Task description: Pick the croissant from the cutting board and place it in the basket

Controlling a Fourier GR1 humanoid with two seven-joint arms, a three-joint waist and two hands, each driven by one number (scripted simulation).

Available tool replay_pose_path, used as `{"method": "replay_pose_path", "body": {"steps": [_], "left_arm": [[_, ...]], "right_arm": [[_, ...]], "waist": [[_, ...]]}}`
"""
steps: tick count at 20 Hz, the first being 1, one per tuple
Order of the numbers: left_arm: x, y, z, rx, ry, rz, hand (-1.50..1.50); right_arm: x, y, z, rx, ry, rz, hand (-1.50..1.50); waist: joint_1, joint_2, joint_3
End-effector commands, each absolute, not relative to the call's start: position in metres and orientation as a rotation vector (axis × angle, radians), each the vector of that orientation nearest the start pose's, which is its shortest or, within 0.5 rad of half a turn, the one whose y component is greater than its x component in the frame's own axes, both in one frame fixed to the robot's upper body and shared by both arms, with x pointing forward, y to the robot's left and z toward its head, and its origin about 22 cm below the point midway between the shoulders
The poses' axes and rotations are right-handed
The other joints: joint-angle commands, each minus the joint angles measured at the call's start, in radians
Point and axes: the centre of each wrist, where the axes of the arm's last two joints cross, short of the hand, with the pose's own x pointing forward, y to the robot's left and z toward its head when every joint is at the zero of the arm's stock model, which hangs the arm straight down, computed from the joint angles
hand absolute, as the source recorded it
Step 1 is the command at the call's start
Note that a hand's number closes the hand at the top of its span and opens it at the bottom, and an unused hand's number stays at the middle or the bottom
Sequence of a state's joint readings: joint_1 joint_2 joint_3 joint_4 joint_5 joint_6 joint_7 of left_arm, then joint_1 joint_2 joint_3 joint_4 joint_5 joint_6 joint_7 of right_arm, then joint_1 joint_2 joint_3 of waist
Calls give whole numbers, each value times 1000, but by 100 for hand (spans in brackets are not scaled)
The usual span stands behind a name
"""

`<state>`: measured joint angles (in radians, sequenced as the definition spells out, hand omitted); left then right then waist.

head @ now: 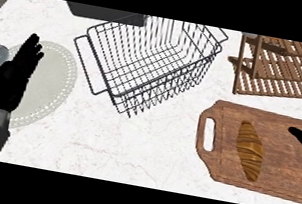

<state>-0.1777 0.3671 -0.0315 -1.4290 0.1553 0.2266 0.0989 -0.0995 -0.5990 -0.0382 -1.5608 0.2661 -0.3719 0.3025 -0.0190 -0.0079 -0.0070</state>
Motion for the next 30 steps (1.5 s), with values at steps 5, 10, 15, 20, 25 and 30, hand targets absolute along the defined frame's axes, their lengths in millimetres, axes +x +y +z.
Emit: {"method": "replay_pose_path", "body": {"steps": [5, 10, 15, 20, 25, 30], "left_arm": [[282, 305, 37, 331, -1492, 8, 0], [274, 288, 29, 294, -1494, -16, 0], [290, 303, 52, 273, -1496, -15, 0], [291, 293, 55, 287, -1527, -32, 0], [281, 296, 56, 265, -1517, -23, 0], [282, 284, 30, 294, -1517, -17, 0]], "right_arm": [[240, -349, 141, -822, -958, 651, -150], [220, -341, 196, -746, -924, 651, -150], [204, -336, 186, -711, -950, 544, -150], [207, -350, 167, -716, -1038, 467, -150], [216, -346, 125, -679, -1049, 456, -150], [221, -326, 91, -682, -1083, 462, -150]], "waist": [[-18, -7, -1], [-3, 1, 5], [10, 6, 7], [15, 7, 7], [21, 8, 7], [19, 8, 7]]}}
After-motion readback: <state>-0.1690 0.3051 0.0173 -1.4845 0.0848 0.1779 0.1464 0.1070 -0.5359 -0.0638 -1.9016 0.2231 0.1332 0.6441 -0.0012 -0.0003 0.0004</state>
